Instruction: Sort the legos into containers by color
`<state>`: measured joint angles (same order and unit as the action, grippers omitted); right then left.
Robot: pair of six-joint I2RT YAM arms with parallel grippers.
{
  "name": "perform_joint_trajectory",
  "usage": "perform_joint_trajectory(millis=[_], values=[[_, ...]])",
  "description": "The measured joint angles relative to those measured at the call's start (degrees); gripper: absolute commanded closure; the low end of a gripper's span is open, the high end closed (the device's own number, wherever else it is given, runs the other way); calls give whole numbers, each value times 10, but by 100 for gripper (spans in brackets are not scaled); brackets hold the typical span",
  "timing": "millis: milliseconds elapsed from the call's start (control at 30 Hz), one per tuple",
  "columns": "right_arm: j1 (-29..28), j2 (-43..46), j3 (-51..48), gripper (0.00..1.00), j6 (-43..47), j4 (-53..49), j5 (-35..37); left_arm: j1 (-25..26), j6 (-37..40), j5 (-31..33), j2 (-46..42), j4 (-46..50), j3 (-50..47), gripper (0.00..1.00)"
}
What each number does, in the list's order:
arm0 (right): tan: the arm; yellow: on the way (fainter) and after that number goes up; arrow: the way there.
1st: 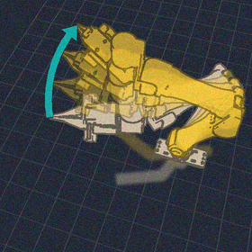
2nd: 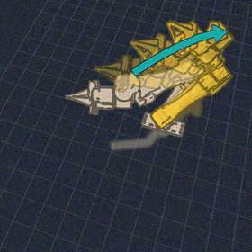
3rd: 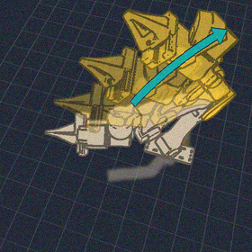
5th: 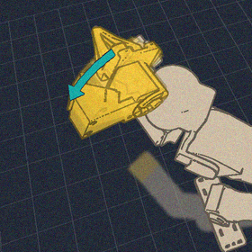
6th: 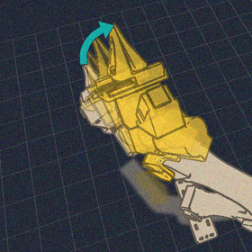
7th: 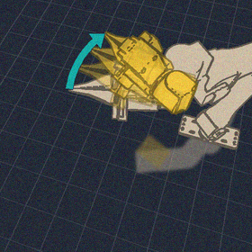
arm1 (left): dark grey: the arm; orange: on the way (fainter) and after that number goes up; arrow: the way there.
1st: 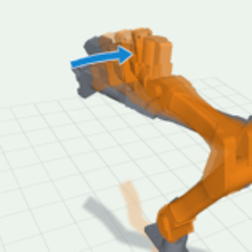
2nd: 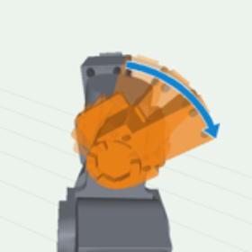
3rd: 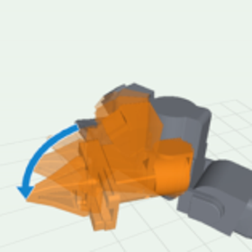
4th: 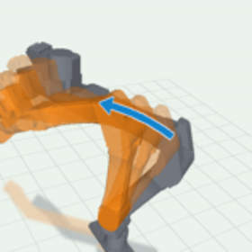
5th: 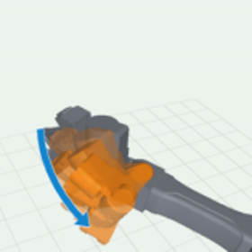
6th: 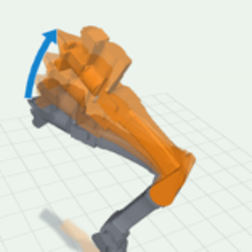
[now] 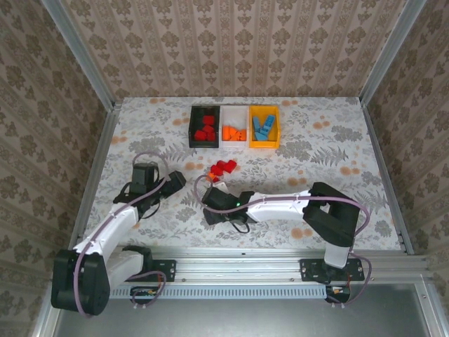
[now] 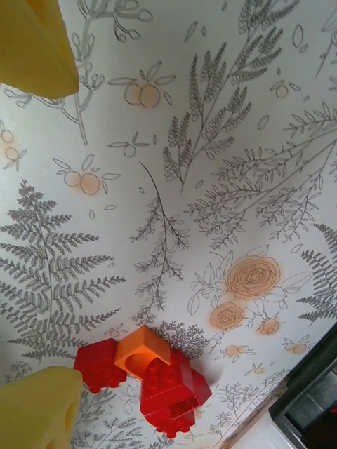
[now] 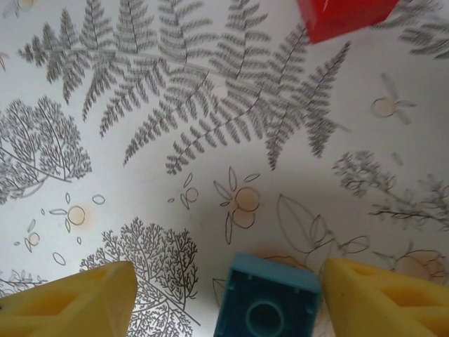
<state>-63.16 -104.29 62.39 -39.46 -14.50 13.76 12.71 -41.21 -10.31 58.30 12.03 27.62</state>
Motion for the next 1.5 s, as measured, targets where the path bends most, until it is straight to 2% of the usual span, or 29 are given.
perform_joint_trajectory(millis=[133, 333, 400, 567, 667, 733, 800, 933, 1100, 1200, 1300, 1500], values=[[-13, -12, 2, 39, -24, -30, 15, -5, -4, -7, -37, 2, -28, 0], [-18, -20, 2, 67, -44, -45, 40, -8, -7, -15, -56, 3, -46, 0], [-18, -20, 5, 71, -42, -49, 54, -11, -7, -17, -56, 3, -46, 0], [-19, -5, 34, 71, -7, -83, 119, -12, -14, -34, -55, 0, -47, 0], [9, 40, 40, 71, 25, -90, 129, -11, -26, -49, -54, -18, -57, 0], [60, 70, 49, 71, 49, -87, 127, -11, -28, -52, -45, -22, -61, 0], [137, 85, 77, 71, 72, -82, 124, -11, -27, -53, -27, -22, -61, 0], [257, 66, 154, 70, 120, -76, 123, -11, -21, -67, 6, -20, -58, 0], [361, -64, 334, 68, 174, -103, 80, -11, -12, -82, 12, -2, -35, 0], [397, -157, 442, 67, 195, -133, 59, -11, -7, -87, 12, 14, -12, 0], [421, -227, 509, 65, 206, -167, 45, -10, -4, -91, 12, 28, 5, 0], [442, -316, 614, 41, 226, -229, 28, -7, -4, -90, 4, 47, 7, 2]])
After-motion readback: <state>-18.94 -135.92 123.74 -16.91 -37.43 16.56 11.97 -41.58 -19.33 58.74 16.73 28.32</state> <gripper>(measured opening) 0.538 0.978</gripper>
